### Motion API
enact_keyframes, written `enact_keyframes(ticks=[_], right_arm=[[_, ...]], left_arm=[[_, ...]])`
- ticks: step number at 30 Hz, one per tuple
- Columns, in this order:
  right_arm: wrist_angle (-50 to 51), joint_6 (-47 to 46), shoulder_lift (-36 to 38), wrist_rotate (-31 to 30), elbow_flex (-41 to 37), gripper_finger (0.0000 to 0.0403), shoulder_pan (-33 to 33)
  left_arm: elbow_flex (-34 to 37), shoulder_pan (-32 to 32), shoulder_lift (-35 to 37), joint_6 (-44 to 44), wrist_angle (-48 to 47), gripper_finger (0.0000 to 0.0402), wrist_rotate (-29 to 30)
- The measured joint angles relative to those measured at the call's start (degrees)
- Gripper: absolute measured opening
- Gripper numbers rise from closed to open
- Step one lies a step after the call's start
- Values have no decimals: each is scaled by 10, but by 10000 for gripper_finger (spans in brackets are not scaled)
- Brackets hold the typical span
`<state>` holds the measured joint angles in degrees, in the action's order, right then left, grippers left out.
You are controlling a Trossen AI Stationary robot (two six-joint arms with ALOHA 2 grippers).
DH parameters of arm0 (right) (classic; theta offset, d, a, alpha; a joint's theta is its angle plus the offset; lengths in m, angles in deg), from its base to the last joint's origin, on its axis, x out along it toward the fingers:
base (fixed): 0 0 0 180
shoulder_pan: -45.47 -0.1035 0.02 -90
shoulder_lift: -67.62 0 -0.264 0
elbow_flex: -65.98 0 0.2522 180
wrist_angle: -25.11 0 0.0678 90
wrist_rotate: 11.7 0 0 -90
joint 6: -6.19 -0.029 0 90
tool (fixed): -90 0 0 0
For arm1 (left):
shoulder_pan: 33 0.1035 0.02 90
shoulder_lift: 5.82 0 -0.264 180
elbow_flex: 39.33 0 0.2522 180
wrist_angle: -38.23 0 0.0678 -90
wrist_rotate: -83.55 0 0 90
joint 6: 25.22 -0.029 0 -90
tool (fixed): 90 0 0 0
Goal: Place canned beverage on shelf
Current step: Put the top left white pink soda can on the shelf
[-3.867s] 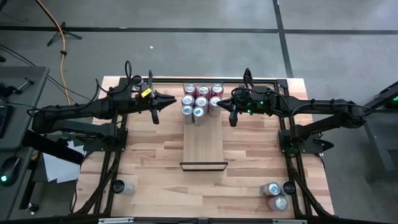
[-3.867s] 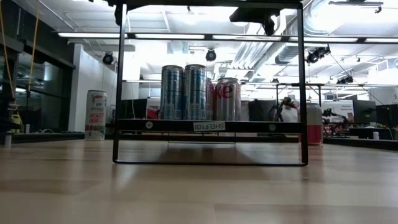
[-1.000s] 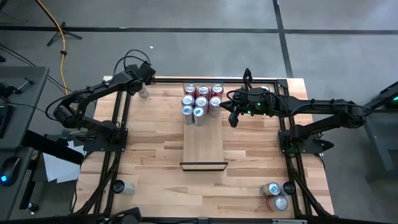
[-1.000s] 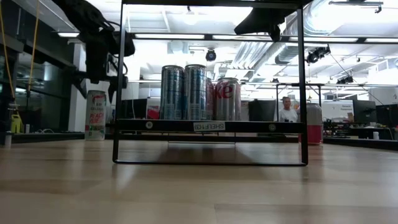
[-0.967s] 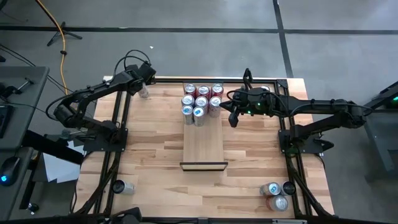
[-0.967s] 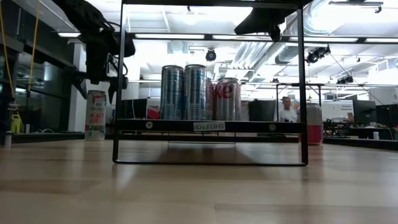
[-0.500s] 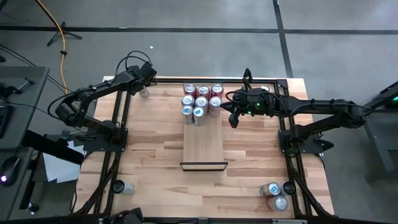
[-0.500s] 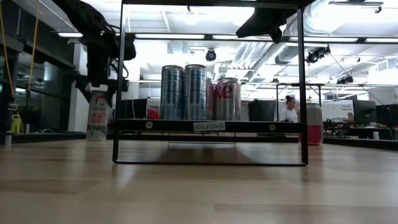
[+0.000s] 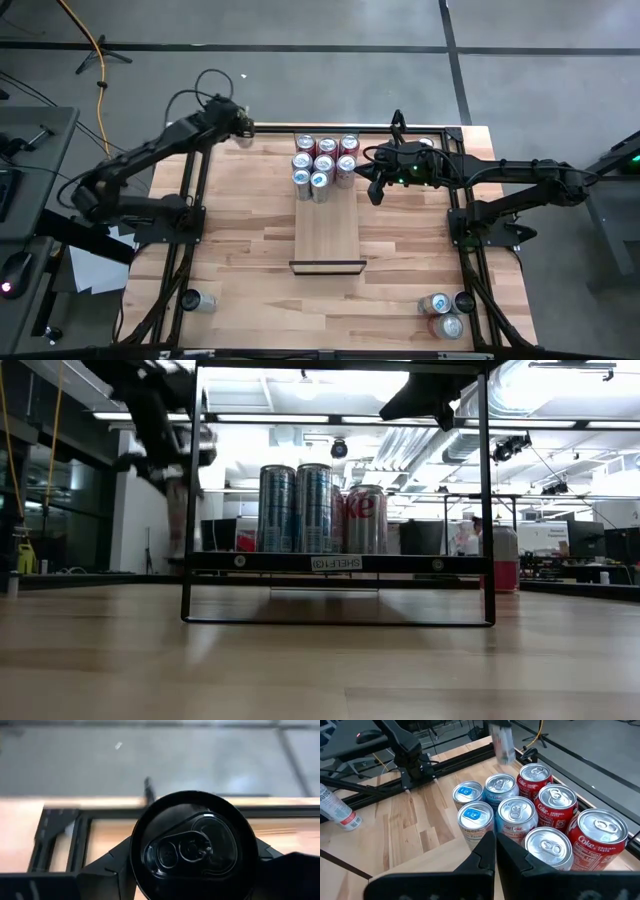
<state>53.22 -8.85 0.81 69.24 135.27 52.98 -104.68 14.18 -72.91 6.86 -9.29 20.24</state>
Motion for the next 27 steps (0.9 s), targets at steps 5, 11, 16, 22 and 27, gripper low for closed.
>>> enact_keyframes(ticks=[5,11,16,22,27], right_arm=[[0,-1,0,0,0,1,0],[0,-15,0,0,0,1,0],[0,-16,0,0,0,1,0],[0,-16,0,0,0,1,0],[0,-16,0,0,0,1,0]], left_arm=[[-1,-8,93,-121,49,192,-80],[-1,-20,188,-198,44,192,-224],[-1,-44,239,-245,44,192,-304],[-1,-70,269,-282,44,192,-339],[-1,-75,278,-287,44,192,-339]])
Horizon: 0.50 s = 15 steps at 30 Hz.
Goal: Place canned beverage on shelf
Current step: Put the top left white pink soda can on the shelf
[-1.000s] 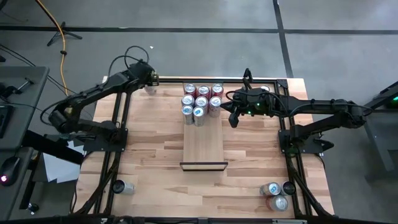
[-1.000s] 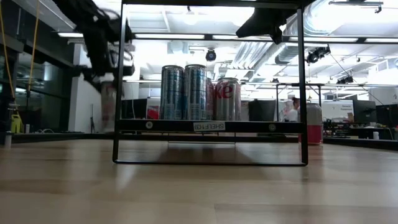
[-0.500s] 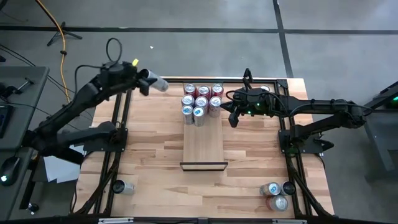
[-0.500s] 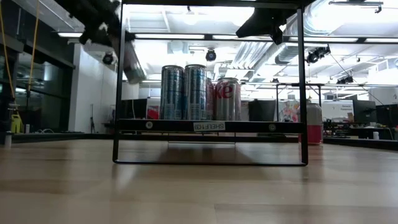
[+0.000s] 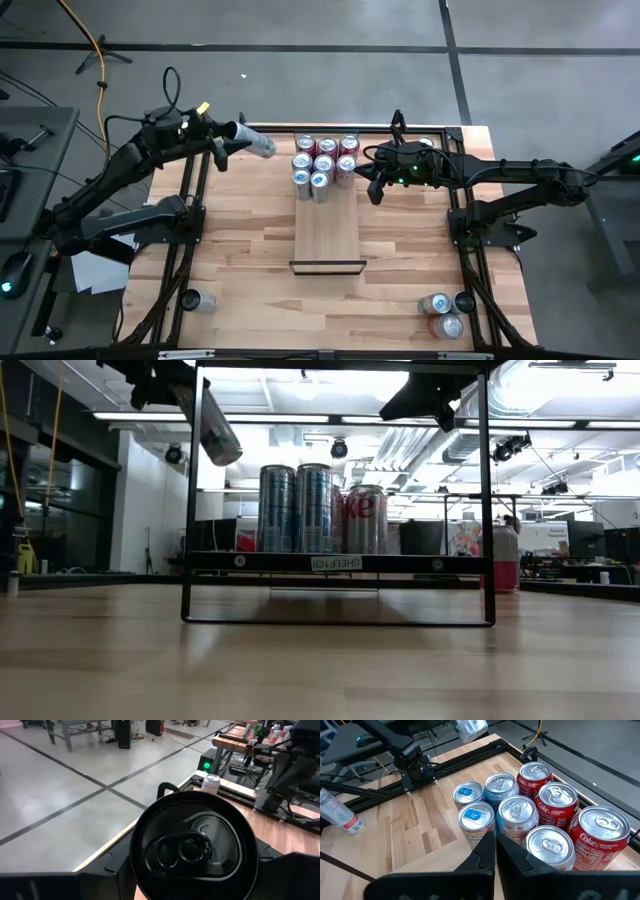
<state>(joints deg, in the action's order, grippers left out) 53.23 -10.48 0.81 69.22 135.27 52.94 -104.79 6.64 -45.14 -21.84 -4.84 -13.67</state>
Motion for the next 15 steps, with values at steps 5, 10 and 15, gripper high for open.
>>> enact_keyframes(ticks=[5,10,15], right_arm=[[-7,-15,0,0,0,1,0],[-22,-14,0,0,0,1,0],[-22,-13,0,0,0,1,0]], left_arm=[[0,-1,0,8,0,192,-28],[0,-40,-9,38,2,192,-118],[-17,-119,-11,80,21,192,-149]])
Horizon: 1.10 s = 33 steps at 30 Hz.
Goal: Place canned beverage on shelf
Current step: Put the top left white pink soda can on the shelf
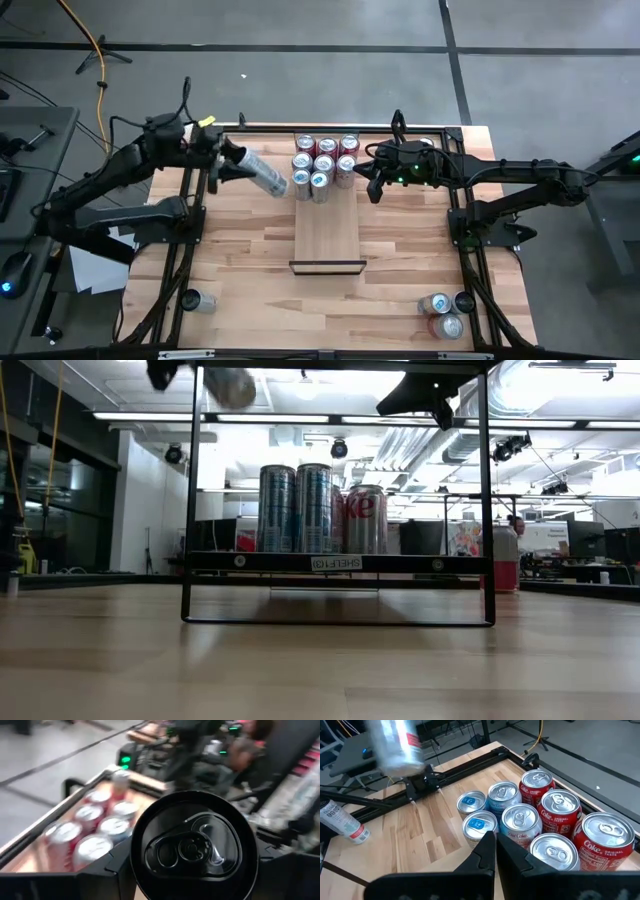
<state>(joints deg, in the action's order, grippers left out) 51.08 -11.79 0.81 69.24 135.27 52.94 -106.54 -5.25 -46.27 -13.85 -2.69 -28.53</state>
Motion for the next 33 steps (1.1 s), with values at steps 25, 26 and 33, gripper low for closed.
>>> enact_keyframes(ticks=[25,26,33], right_arm=[[10,5,0,0,0,1,0],[9,5,0,0,0,1,0],[26,5,2,6,0,1,0]], left_arm=[[-163,-227,-253,-151,-121,192,176],[-157,-227,-257,-155,-113,192,179],[-74,-227,-262,-160,-62,192,214]])
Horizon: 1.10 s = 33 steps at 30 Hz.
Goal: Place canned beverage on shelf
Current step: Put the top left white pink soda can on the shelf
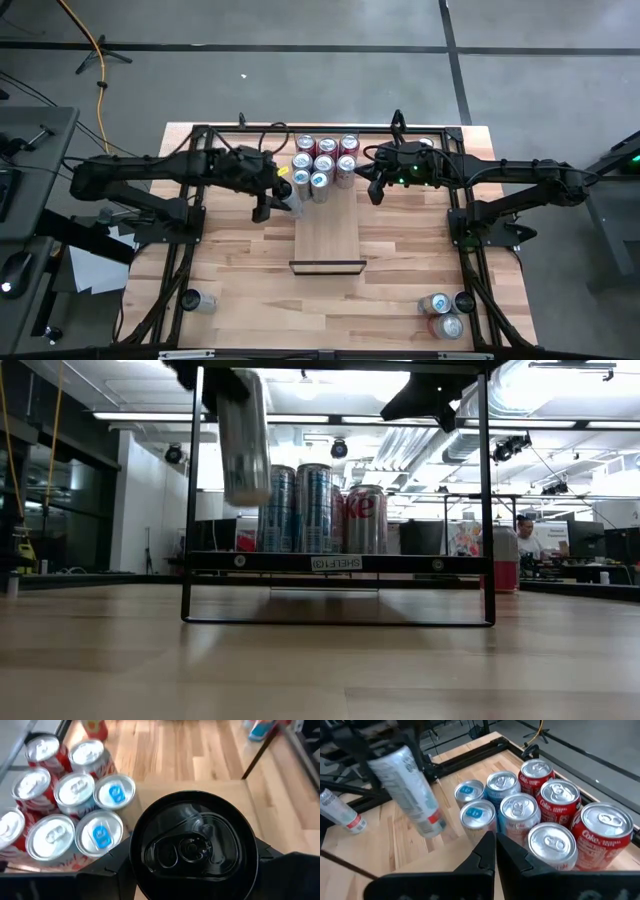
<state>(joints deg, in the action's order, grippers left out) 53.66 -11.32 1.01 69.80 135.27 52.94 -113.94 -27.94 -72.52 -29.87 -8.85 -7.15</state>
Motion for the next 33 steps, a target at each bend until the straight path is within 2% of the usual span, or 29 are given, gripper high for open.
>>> enact_keyframes(ticks=[7,13,20,27,33], right_arm=[[9,0,15,1,0,1,1],[7,0,19,1,0,1,1],[7,-4,19,1,0,1,1],[6,-4,19,1,0,1,1],[6,-5,19,1,0,1,1]], left_arm=[[63,0,-6,-5,86,192,3],[68,-4,-45,-28,127,192,13],[68,-24,-96,-49,134,193,15],[67,-28,-103,-49,147,195,33],[67,-29,-103,-55,146,216,40]])
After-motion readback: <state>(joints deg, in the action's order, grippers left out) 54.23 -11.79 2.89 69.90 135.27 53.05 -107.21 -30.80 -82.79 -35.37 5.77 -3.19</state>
